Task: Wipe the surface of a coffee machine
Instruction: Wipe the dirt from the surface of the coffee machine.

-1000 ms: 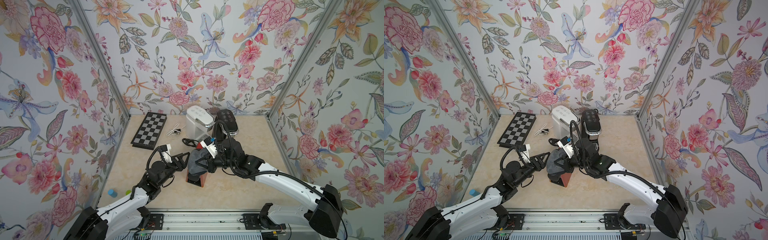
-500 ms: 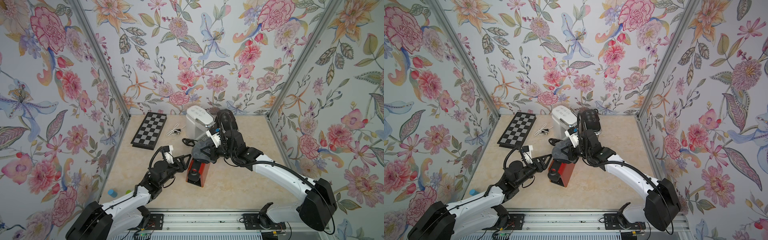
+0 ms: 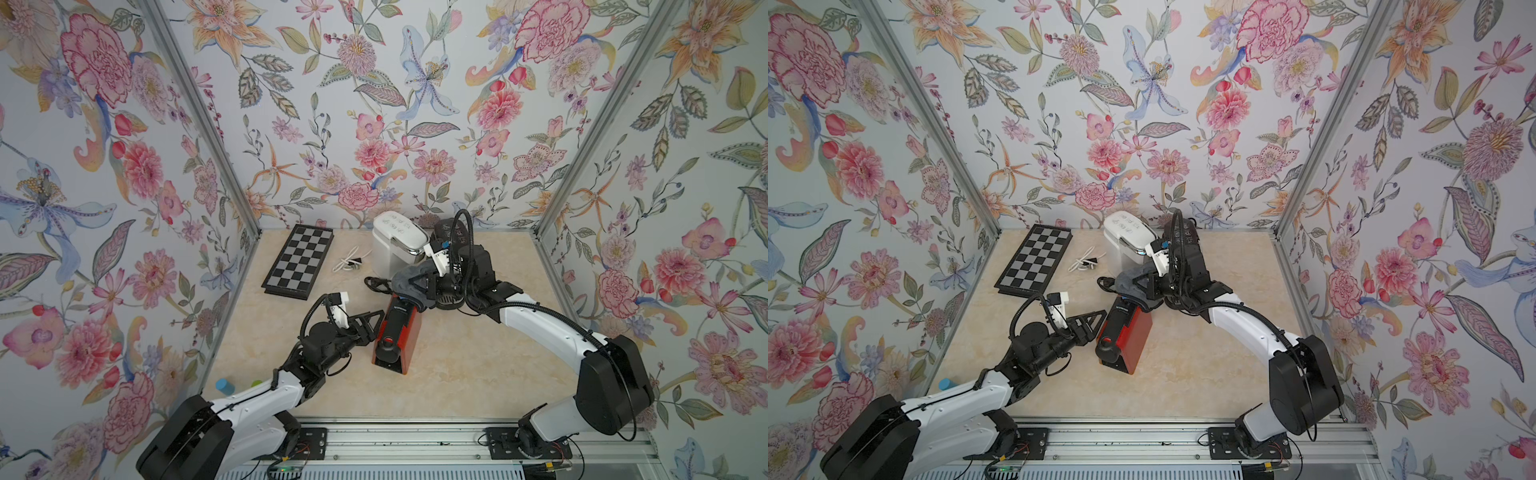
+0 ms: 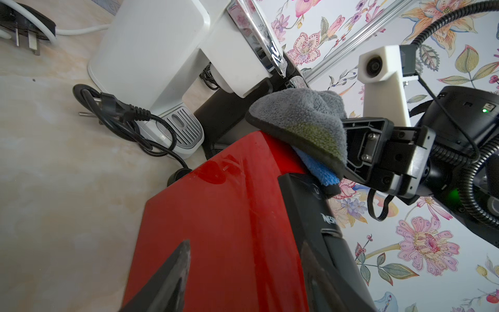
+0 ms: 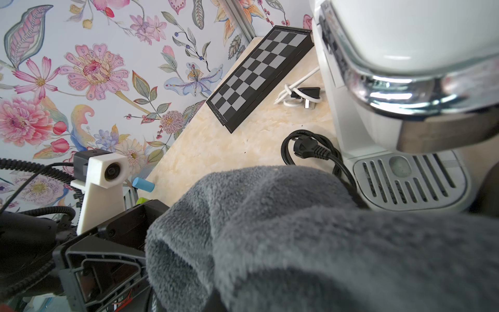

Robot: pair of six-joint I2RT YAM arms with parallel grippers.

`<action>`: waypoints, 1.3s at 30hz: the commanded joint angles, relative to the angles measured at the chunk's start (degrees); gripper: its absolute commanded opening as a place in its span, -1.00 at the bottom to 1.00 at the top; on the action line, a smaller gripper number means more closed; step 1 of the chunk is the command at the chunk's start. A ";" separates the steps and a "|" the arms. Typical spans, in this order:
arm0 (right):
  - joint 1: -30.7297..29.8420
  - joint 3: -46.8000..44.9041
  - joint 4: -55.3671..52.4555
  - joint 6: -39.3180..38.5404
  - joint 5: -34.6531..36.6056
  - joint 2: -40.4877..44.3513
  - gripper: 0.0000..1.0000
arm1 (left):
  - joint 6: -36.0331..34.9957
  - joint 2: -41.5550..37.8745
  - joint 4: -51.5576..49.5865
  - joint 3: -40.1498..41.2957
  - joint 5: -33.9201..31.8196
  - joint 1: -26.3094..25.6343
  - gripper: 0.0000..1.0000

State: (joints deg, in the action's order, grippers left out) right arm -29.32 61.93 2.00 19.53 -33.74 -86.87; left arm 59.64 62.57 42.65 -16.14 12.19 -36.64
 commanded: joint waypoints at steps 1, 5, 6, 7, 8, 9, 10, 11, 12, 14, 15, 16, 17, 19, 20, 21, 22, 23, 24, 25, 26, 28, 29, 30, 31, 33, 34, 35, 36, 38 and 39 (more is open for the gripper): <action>1.00 -0.86 0.90 0.91 -4.69 -2.87 -1.00 | 0.90 0.80 1.77 0.74 1.23 0.26 0.32; 2.34 0.42 0.98 0.83 -11.36 -6.27 -1.00 | 1.19 1.33 2.51 0.67 1.78 0.27 0.33; 2.92 0.43 0.92 0.93 -12.59 -7.12 -1.00 | 1.27 1.33 2.64 0.74 1.79 0.17 0.32; 3.56 0.32 1.07 1.25 -13.56 -7.97 -1.00 | 1.27 1.25 2.61 0.76 1.75 0.15 0.32; 4.12 0.23 1.05 1.36 -14.46 -8.66 -1.00 | 1.27 1.24 2.52 0.85 1.63 0.12 0.32; 4.66 -0.01 1.08 1.34 -15.23 -9.29 -1.00 | 1.34 1.03 2.49 0.93 1.52 0.16 0.32; 5.01 -0.18 1.08 1.44 -15.68 -9.93 -1.00 | 1.36 0.99 2.43 1.02 1.42 0.17 0.32; 5.16 -0.46 1.06 1.43 -15.97 -10.24 -1.00 | 1.36 0.85 2.36 1.02 1.49 0.11 0.32; 5.15 -0.75 1.07 1.25 -16.17 -10.46 -1.00 | 1.38 0.84 2.16 1.02 1.53 0.19 0.32; 5.23 -1.17 0.93 0.80 -16.45 -10.80 -1.00 | 1.19 0.71 1.62 0.87 1.53 0.17 0.33; 5.33 -1.44 1.07 0.79 -16.30 -10.83 -1.00 | 1.13 0.58 1.32 0.77 1.53 0.16 0.33; 5.40 -1.62 1.02 0.75 -16.07 -10.81 -1.00 | 1.03 0.55 1.22 0.76 1.53 0.16 0.33; 5.59 -1.80 0.97 0.82 -15.79 -10.80 -1.00 | 1.01 0.54 1.21 0.68 1.61 0.17 0.33; 5.64 -1.99 0.96 0.39 -16.03 -11.18 -1.00 | 0.90 0.58 1.21 0.75 1.79 0.17 0.33; 5.73 -1.99 0.97 0.30 -16.01 -11.51 -1.00 | 0.92 0.66 1.14 0.76 1.70 0.15 0.33; 5.91 -1.99 0.93 0.38 -15.74 -11.93 -1.00 | 0.94 0.72 1.05 0.68 1.79 0.12 0.33; 5.87 -1.99 0.90 0.42 -15.06 -12.09 -1.00 | 0.84 0.79 0.77 0.47 1.92 0.15 0.33; 5.86 -1.95 0.88 0.41 -14.53 -12.39 -1.00 | 0.60 0.94 0.36 0.11 2.10 0.18 0.33; 5.43 -1.70 0.86 0.10 -14.97 -12.75 -1.00 | 0.41 1.09 -0.05 -0.34 2.28 0.17 0.33; 4.97 -1.35 0.90 -0.33 -15.57 -13.09 -1.00 | 0.27 1.15 -0.27 -0.63 2.40 0.17 0.33; 4.25 -0.92 0.90 -0.81 -15.99 -13.55 -1.00 | 0.22 1.34 -0.38 -0.88 2.28 0.16 0.33; 2.77 0.12 0.77 -1.62 -16.80 -14.89 -1.00 | 0.49 1.51 -0.07 -1.00 2.32 0.17 0.33; 2.25 0.51 0.76 -1.75 -17.57 -15.45 -1.00 | 0.57 1.58 -0.01 -1.00 2.30 0.12 0.33; 1.83 0.81 0.77 -1.95 -18.29 -15.93 -1.00 | 0.70 1.51 -0.03 -1.00 2.29 0.12 0.33; 1.52 1.03 0.81 -2.19 -18.76 -16.26 -1.00 | 0.78 1.41 -0.10 -0.95 2.23 0.11 0.33; 1.20 1.04 0.72 -3.02 -19.52 -16.54 -1.00 | 0.70 0.90 -0.61 -0.91 2.03 0.17 0.33; 1.26 0.89 0.72 -3.17 -19.53 -16.70 -1.00 | 0.66 0.66 -0.87 -0.82 1.97 0.11 0.33; 1.40 0.74 0.64 -3.29 -19.61 -17.05 -1.00 | 0.57 0.33 -1.27 -0.74 1.73 0.15 0.33; 1.69 0.77 0.48 -3.27 -19.77 -17.49 -1.00 | 0.48 0.03 -1.66 -0.65 1.55 0.15 0.33; 2.21 0.48 0.18 -3.10 -20.05 -18.47 -1.00 | 0.37 -0.55 -2.08 -0.48 1.35 0.16 0.33; 2.26 0.30 -0.16 -2.92 -19.83 -18.88 -1.00 | 0.33 -0.67 -2.12 -0.32 1.35 0.21 0.33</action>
State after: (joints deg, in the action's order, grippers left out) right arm -23.92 62.96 7.27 17.76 -46.94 -102.72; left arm 60.05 62.92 42.37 -16.12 13.23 -36.64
